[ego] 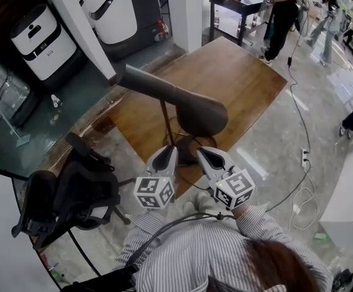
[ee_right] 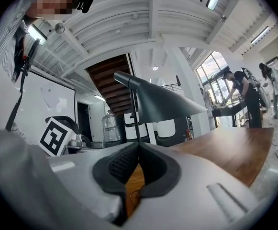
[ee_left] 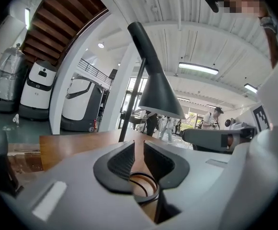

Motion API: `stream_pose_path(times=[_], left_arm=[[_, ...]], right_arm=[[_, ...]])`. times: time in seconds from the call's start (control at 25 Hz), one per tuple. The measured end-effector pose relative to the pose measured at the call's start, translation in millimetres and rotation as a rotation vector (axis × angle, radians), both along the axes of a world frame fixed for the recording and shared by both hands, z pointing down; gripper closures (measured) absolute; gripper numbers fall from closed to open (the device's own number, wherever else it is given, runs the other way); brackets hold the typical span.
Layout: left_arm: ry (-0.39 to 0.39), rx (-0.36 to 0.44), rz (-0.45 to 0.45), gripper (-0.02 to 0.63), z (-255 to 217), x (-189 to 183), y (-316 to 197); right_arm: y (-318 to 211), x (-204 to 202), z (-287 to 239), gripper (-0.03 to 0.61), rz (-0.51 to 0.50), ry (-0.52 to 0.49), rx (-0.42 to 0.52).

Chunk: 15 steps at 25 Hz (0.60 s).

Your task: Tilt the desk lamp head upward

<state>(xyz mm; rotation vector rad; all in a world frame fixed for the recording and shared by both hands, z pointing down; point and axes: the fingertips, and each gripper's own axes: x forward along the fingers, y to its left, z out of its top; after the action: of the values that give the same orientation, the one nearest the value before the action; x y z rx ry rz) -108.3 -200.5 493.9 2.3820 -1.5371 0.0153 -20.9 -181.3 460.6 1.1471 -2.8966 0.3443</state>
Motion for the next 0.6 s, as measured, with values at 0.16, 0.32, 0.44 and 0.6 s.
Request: stream_pose_path(times=[0.16,0.32,0.44,0.6], left_arm=[[0.001,-0.005,-0.008,0.498,2,-1,-19],[-0.004,-0.014,-0.024,0.476,5,-6,-34],[-0.015,-0.021,-0.028,0.456,9,-8,-44],[-0.026,-0.036,-0.024,0.449,17,-7,-55]], right_arm=[[-13,0,-2,0.56,-0.029,-0.021,-0.01],[-21,-3,-8,0.554,-0.052,-0.044,-0.002],[-25,-3,-13,0.505,-0.07,-0.08,-0.001],[-29,-1,-17,0.492,-0.078,-0.108,0.006]])
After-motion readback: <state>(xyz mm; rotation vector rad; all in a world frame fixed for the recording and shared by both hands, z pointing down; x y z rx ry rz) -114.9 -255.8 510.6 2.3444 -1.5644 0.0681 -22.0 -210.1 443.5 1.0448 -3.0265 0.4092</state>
